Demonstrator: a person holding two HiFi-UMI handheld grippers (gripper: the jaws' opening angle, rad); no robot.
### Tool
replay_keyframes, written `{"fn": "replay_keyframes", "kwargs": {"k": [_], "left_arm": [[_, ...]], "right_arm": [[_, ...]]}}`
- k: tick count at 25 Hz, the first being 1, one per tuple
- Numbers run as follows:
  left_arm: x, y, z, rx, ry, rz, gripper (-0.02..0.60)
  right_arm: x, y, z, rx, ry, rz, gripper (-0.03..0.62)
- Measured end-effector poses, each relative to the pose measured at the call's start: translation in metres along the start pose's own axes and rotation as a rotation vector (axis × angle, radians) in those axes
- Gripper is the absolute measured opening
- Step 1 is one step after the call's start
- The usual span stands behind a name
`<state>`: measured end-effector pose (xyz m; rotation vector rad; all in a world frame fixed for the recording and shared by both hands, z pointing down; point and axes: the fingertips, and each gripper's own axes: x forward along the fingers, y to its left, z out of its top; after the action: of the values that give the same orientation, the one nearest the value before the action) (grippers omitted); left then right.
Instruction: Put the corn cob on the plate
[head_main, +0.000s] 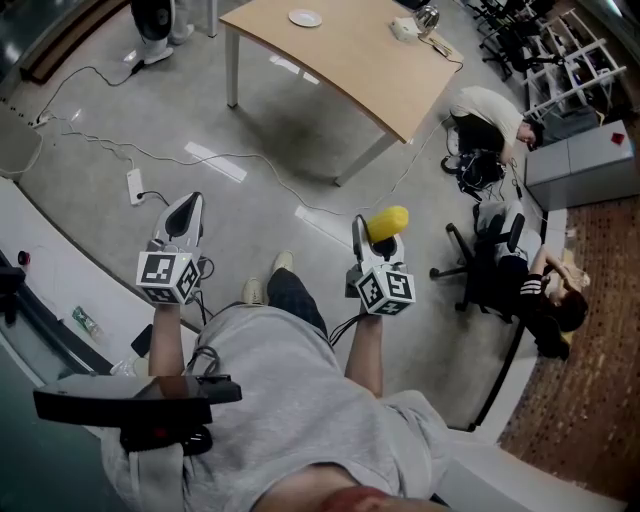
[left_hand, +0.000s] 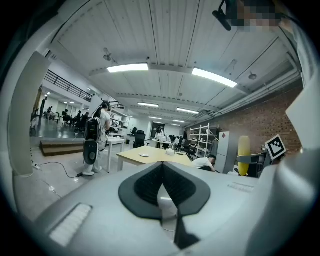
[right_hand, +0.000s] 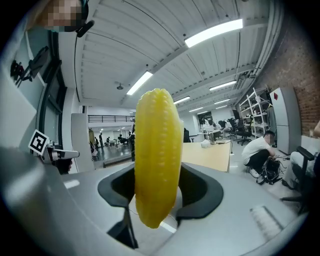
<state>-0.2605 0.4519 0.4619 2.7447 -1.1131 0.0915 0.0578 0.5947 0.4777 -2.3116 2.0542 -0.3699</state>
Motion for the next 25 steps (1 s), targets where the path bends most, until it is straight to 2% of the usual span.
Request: {"fn": "replay_keyframes", "kwargs": {"k": [6,16,25], "left_arm": [[0.021,0.006,0.008,-0.010,0.007,0.030,0.018],[0.096,0.041,0.033,-0.001,-0.005,0.062,0.018],[0.176,0.055,0.046,-0.011,-0.008,0.084,0.018]], "right_arm": [[0.030,-0.010,0.004,-0.015,0.007,0.023,0.235],[0.124,-0.033,0.026,0.000,0.001,0.056,0.235],[0.204,-0.065,0.046,0.006,0.019,0.092,0.235]]}}
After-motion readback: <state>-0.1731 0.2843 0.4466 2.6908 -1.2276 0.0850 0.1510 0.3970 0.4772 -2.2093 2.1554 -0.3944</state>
